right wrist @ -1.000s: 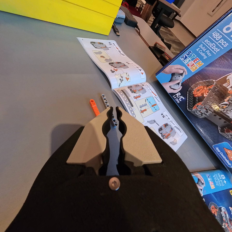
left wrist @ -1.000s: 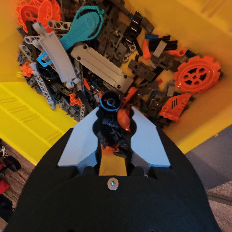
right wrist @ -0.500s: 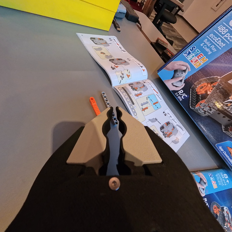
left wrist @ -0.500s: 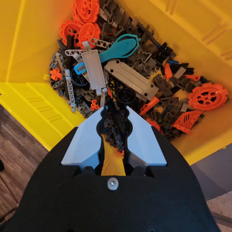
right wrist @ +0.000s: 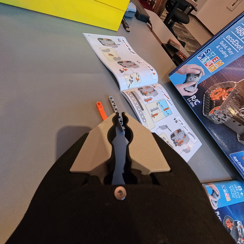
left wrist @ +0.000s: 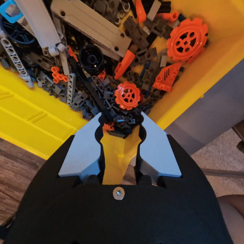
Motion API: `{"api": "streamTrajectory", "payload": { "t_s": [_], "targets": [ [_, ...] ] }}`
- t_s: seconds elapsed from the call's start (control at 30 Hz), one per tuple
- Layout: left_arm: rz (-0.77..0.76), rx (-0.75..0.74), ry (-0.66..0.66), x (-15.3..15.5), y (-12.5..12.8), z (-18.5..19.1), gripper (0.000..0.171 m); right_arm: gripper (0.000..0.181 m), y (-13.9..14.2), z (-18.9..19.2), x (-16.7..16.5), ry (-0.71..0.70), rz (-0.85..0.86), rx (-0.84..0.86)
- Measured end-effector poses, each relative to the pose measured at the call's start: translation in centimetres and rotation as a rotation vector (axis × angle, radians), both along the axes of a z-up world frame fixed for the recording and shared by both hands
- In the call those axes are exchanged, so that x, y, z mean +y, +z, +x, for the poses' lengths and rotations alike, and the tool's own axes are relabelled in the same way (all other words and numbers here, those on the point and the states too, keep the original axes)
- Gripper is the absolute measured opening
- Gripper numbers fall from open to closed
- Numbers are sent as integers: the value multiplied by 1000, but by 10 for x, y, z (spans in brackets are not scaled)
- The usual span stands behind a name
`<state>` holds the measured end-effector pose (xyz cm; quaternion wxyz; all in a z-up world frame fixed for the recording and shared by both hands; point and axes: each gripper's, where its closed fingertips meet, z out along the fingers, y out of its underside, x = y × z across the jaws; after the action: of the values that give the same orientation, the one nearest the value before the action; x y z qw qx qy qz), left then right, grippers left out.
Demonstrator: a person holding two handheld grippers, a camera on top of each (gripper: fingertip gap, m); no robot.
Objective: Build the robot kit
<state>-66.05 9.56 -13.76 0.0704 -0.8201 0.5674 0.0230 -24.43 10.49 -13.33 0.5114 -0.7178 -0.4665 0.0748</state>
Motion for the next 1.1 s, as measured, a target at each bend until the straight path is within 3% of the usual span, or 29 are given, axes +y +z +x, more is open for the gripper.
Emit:
{"api": "streamTrajectory", "payload": {
  "t_s": [0.07,0.27,0.43,0.6,0.67,0.87,1.0,1.1],
  "targets": [
    [-6,48,-18,1,-7,-1,57,3,1,0,0,-2,4,-1],
    [83,65,-40,24,-15,12,53,3,-1,1,1,-4,-6,2],
    [177,1,-64,49,-15,34,39,3,-3,0,0,1,-10,-5],
    [231,-42,-26,71,-12,44,43,3,-3,1,1,-3,-12,-5],
    [293,-70,-6,82,-4,45,31,3,-4,1,1,-5,-13,-5],
    [292,-108,119,85,15,29,29,3,-4,1,1,-3,-15,-9],
    [206,-118,328,66,23,5,30,3,-5,1,1,-3,-16,-12],
    [120,-208,464,49,21,7,36,3,-4,1,2,-6,-16,-10]
  ]
}}
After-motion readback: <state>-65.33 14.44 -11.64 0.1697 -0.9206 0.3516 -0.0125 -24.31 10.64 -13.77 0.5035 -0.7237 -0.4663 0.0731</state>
